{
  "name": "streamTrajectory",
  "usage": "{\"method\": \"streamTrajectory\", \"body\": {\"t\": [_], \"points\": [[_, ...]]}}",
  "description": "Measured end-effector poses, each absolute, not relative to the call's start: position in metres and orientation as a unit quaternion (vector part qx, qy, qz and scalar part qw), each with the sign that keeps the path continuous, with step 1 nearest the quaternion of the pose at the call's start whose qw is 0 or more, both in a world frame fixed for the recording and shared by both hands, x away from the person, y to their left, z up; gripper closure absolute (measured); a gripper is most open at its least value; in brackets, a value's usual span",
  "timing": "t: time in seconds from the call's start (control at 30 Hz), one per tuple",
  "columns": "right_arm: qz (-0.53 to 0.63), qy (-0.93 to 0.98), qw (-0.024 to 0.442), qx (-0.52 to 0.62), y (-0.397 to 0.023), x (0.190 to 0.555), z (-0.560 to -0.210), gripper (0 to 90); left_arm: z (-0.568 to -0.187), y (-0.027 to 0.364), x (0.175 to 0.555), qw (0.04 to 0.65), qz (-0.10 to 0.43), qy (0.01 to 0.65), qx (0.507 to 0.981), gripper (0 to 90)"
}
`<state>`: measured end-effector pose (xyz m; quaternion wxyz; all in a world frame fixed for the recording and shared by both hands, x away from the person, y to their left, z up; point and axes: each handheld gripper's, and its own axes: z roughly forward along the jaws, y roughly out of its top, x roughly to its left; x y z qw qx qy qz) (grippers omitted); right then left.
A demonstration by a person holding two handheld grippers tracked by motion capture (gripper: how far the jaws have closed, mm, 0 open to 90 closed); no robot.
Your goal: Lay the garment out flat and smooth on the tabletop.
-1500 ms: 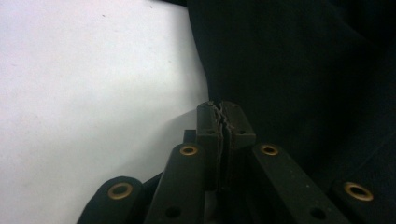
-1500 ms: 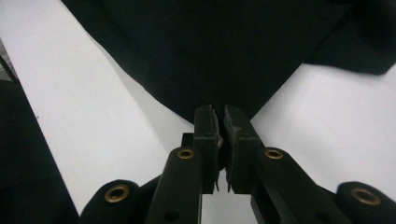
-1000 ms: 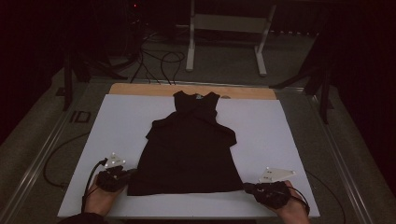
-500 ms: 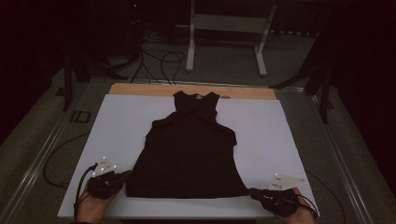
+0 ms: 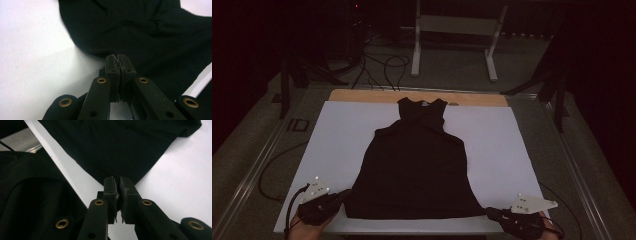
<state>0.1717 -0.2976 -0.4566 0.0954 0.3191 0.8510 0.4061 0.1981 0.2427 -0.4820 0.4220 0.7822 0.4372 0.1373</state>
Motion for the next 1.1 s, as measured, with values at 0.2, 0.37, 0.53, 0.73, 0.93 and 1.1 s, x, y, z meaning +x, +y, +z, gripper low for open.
{"method": "streamTrajectory", "body": {"t": [0.2, 0.37, 0.53, 0.73, 0.93, 1.1], "points": [[0.415, 0.852, 0.108, 0.301, -0.303, 0.161, -0.451, 84.6, -0.476, 0.245, 0.186, 0.443, 0.139, 0.427, 0.776, 87.8], [0.431, 0.850, 0.113, 0.281, -0.309, 0.151, -0.443, 84.6, -0.472, 0.245, 0.180, 0.450, 0.140, 0.419, 0.776, 87.8], [0.434, 0.851, 0.114, 0.274, -0.312, 0.147, -0.442, 84.5, -0.469, 0.247, 0.177, 0.452, 0.143, 0.414, 0.777, 87.8], [0.433, 0.855, 0.128, 0.253, -0.312, 0.143, -0.434, 84.6, -0.468, 0.247, 0.174, 0.452, 0.141, 0.410, 0.780, 87.8], [0.434, 0.856, 0.126, 0.251, -0.317, 0.140, -0.434, 84.6, -0.470, 0.245, 0.168, 0.448, 0.132, 0.404, 0.786, 87.8], [0.432, 0.858, 0.124, 0.247, -0.321, 0.137, -0.434, 84.6, -0.471, 0.245, 0.161, 0.447, 0.126, 0.399, 0.790, 87.8]]}}
